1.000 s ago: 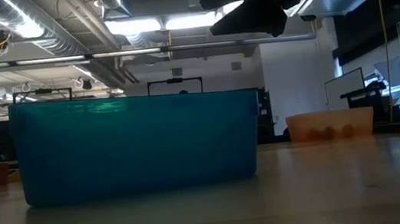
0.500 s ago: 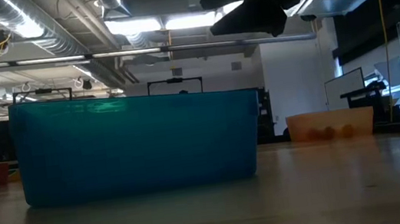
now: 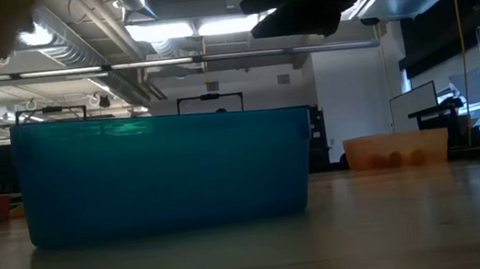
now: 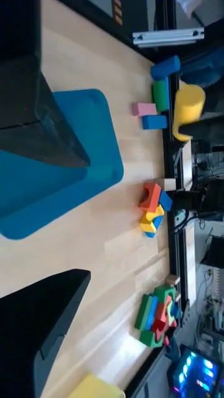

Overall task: Sort blocks by size
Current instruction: Put the yellow cylindrical block into the orange bin

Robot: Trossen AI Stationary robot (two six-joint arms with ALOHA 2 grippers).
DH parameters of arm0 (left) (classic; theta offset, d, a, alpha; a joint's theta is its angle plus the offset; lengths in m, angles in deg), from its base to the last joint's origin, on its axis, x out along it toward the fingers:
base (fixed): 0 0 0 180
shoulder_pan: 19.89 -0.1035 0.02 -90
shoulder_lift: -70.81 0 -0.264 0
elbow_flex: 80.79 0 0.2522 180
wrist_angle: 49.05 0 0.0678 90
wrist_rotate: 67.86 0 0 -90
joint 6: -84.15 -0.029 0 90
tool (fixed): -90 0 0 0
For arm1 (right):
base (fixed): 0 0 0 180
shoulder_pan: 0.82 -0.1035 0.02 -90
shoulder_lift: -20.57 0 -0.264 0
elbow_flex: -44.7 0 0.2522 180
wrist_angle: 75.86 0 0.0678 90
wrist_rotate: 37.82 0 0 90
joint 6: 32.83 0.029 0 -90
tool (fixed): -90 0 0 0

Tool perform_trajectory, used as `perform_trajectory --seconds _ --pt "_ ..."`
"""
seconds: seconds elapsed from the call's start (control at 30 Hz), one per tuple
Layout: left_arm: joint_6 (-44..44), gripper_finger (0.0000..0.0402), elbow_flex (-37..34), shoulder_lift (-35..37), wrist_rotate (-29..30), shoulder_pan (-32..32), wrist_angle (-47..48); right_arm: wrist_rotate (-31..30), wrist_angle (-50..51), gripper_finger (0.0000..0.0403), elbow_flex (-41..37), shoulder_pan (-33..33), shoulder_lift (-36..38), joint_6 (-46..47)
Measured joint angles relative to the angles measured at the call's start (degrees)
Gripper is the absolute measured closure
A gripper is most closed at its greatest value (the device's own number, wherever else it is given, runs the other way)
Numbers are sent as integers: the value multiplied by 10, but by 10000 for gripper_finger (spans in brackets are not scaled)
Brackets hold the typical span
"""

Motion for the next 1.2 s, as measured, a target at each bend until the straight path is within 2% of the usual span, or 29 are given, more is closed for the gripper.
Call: perform_trajectory --seconds 0.2,0.43,0.57,0.7,0.9,1.2 --pt "-101 288 -20 20 2 -82 -90 -14 -58 119 0 0 -3 -43" --pt "-224 288 -130 46 -4 -167 -379 28 -162 119 0 20 -35 -117" --pt "-231 288 -182 49 -34 -206 -532 48 -208 119 0 39 -44 -149" --pt "-220 288 -216 49 -41 -230 -640 73 -235 119 0 57 -45 -170" --pt "-224 288 -227 46 -40 -251 -735 107 -269 119 0 88 -46 -175" --pt "-226 288 -227 45 -40 -275 -751 164 -312 119 0 126 -46 -200"
